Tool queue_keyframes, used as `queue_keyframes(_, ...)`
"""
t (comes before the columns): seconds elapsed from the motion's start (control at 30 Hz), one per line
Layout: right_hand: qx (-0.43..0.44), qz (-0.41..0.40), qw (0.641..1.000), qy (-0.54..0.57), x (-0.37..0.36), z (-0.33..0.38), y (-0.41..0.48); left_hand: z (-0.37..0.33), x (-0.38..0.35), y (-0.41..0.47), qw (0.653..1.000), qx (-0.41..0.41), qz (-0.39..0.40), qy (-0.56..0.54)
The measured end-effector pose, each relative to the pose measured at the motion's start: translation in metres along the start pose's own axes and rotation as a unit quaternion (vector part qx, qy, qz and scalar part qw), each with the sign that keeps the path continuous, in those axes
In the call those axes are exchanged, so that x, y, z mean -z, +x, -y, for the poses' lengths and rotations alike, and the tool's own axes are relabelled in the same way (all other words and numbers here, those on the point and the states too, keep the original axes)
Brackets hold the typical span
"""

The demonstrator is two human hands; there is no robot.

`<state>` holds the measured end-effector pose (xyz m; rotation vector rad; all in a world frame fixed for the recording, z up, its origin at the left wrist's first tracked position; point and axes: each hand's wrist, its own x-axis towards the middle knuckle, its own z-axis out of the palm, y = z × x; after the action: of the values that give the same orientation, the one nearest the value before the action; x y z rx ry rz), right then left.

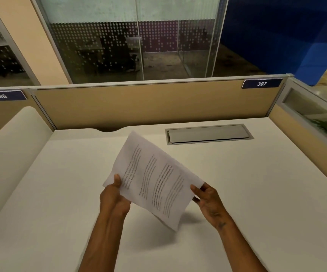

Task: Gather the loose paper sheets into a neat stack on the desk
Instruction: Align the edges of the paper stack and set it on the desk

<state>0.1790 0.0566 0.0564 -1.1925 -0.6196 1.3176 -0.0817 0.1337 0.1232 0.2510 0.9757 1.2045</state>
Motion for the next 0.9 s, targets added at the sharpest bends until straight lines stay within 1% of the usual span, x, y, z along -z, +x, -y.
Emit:
queue_keyframes(0.07, -0.010, -0.038, 0.999, -0.010, -0.007, -0.007, 0.006, 0.004, 0.007, 0.000, 0.999, 0.033, -0.009, -0.026)
queue_keyframes(0.17, -0.024, -0.050, 0.998, 0.000, -0.011, -0.008, 0.011, 0.005, 0.021, -0.002, 0.997, 0.053, -0.019, -0.045)
queue_keyframes(0.23, -0.002, -0.056, 0.998, 0.000, -0.013, -0.001, 0.012, 0.004, 0.034, -0.005, 0.998, 0.046, -0.019, -0.025)
queue_keyframes(0.3, 0.035, -0.065, 0.997, -0.025, -0.012, 0.010, 0.014, 0.002, 0.048, -0.011, 0.999, 0.043, -0.020, 0.012)
queue_keyframes(0.33, 0.054, -0.069, 0.995, -0.043, -0.011, 0.017, 0.013, 0.000, 0.054, -0.015, 0.998, 0.047, -0.009, 0.031)
queue_keyframes(0.4, 0.082, -0.066, 0.992, -0.071, -0.008, 0.029, 0.014, -0.007, 0.064, -0.022, 0.993, 0.056, 0.040, 0.095)
queue_keyframes(0.47, 0.096, -0.055, 0.989, -0.095, -0.003, 0.044, 0.015, -0.019, 0.067, -0.026, 0.973, 0.054, 0.115, 0.191)
queue_keyframes(0.5, 0.100, -0.046, 0.988, -0.104, -0.001, 0.051, 0.016, -0.026, 0.066, -0.025, 0.955, 0.048, 0.150, 0.252)
queue_keyframes(0.57, 0.107, -0.033, 0.986, -0.125, 0.000, 0.062, 0.016, -0.036, 0.058, -0.017, 0.908, 0.022, 0.185, 0.375)
queue_keyframes(0.6, 0.111, -0.029, 0.983, -0.141, 0.001, 0.066, 0.016, -0.038, 0.053, -0.010, 0.886, 0.007, 0.190, 0.424)
queue_keyframes(0.63, 0.115, -0.027, 0.981, -0.155, 0.002, 0.068, 0.017, -0.037, 0.046, -0.003, 0.871, -0.019, 0.187, 0.455)
queue_keyframes(0.67, 0.117, -0.028, 0.979, -0.164, 0.002, 0.069, 0.016, -0.033, 0.040, 0.003, 0.865, -0.052, 0.179, 0.466)
queue_keyframes(0.73, 0.120, -0.032, 0.977, -0.175, 0.005, 0.067, 0.016, -0.018, 0.029, 0.015, 0.876, -0.116, 0.152, 0.442)
queue_keyframes(0.8, 0.123, -0.043, 0.975, -0.180, 0.008, 0.064, 0.016, 0.002, 0.023, 0.020, 0.890, -0.160, 0.122, 0.409)
queue_keyframes(0.9, 0.140, -0.059, 0.971, -0.187, 0.011, 0.061, 0.012, 0.028, 0.020, 0.017, 0.904, -0.189, 0.093, 0.372)
